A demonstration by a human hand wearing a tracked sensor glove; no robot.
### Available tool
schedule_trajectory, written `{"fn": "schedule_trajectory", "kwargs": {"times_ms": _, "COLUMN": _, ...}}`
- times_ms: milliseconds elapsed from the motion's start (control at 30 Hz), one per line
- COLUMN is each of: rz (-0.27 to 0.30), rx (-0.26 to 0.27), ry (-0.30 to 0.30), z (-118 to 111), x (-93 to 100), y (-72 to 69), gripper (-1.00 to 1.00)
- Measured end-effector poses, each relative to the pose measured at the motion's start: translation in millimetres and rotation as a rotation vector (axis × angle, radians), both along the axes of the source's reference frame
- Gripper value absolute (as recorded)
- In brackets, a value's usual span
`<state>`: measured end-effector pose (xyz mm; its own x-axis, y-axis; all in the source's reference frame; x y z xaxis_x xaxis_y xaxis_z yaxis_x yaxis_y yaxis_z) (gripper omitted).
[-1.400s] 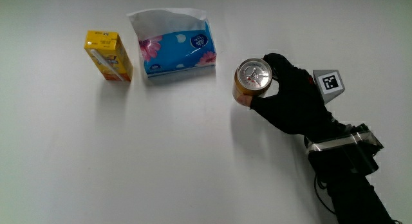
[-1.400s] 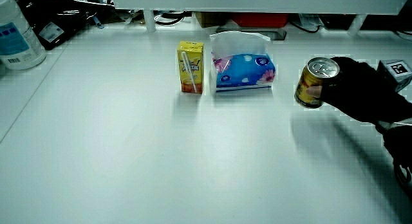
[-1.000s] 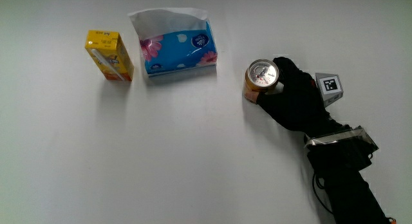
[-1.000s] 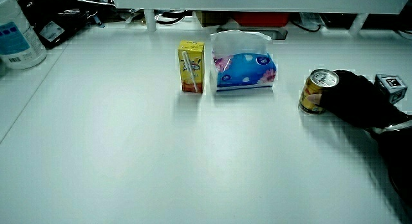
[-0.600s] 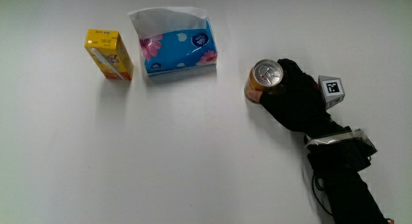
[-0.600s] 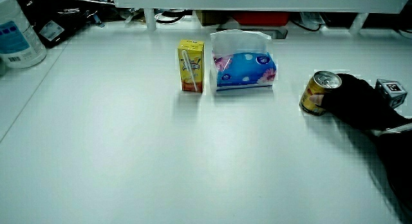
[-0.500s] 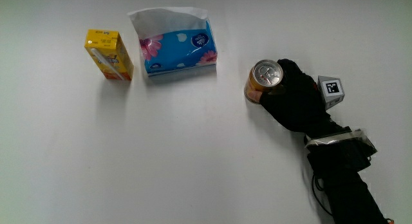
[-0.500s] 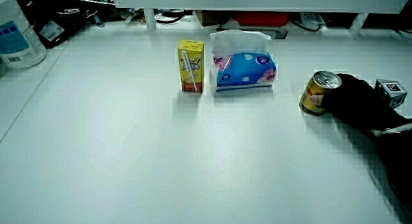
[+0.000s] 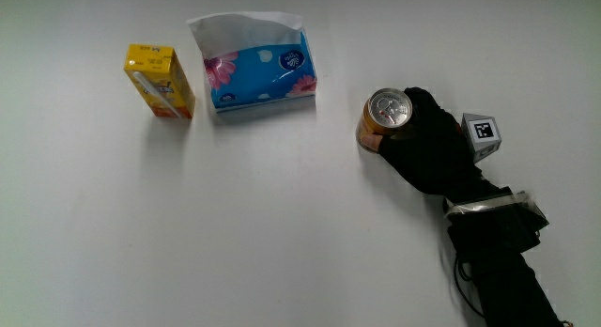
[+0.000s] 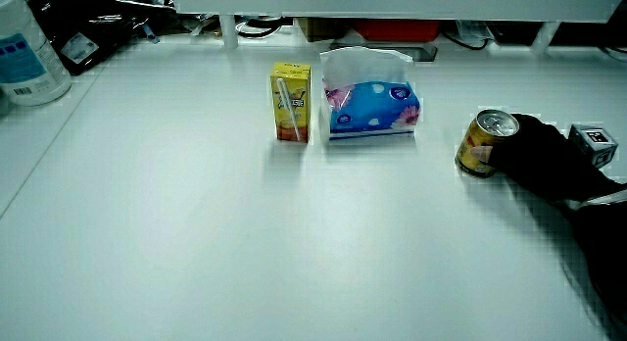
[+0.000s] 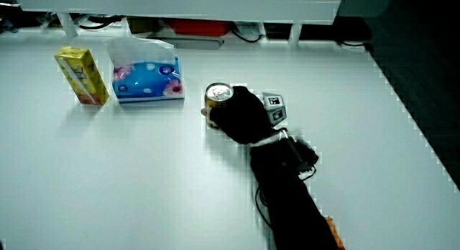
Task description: Place red bull
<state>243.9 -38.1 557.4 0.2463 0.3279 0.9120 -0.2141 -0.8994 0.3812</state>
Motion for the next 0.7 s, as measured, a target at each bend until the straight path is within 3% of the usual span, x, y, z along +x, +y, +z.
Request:
{"fn": "schedule_trajectory", "kwargs": {"times_ms": 133, "rz": 0.002, "rx": -0.018, "ry": 0.016, "z": -0.3, "x": 2.0, "y": 2.0, "gripper": -0.79}}
{"fn": "schedule_trajectory", "kwargs": {"times_ms": 233, "rz": 0.001, "rx": -0.021, "ry": -0.059, "z": -8.1, "x": 2.7, "y": 2.9, "gripper": -0.92}}
{"fn": "schedule_trajectory", "kwargs": {"times_ms": 333, "rz": -0.028, "rx": -0.001, "ry": -0.006, "z": -23.6, "x": 3.9, "y": 5.1, "gripper": -1.00}}
{"fn": "schedule_trajectory", "kwargs": {"times_ms": 400, "rz": -0.028, "rx": -0.017, "ry": 0.009, "z": -34.0, "x": 6.5, "y": 10.3, "gripper": -1.00}}
{"fn": "schedule_trajectory", "kwargs": {"times_ms": 433, "rz": -0.037, "rx": 0.022, "ry": -0.010, "z": -38.3, "x": 8.2, "y": 12.7, "gripper": -1.00}}
{"fn": "schedule_trajectory", "kwargs": {"times_ms": 467, "rz": -0.031, "rx": 0.008, "ry": 0.001, "z": -45.3, "x": 8.9, "y": 16.3, "gripper": -1.00}}
{"fn": "schedule_trajectory", "kwargs": {"times_ms": 533, "rz": -0.036, "rx": 0.047, "ry": 0.003, "z": -51.7, "x": 12.6, "y": 22.3, "gripper": -1.00}}
{"fn": "schedule_trajectory", "kwargs": {"times_ms": 567, "rz": -0.044, "rx": 0.063, "ry": 0.053, "z": -49.8, "x": 17.6, "y": 25.3, "gripper": -1.00}}
{"fn": "schedule_trajectory", "kwargs": {"times_ms": 700, "rz": -0.057, "rx": 0.117, "ry": 0.088, "z": -71.3, "x": 16.0, "y": 38.3, "gripper": -1.00}}
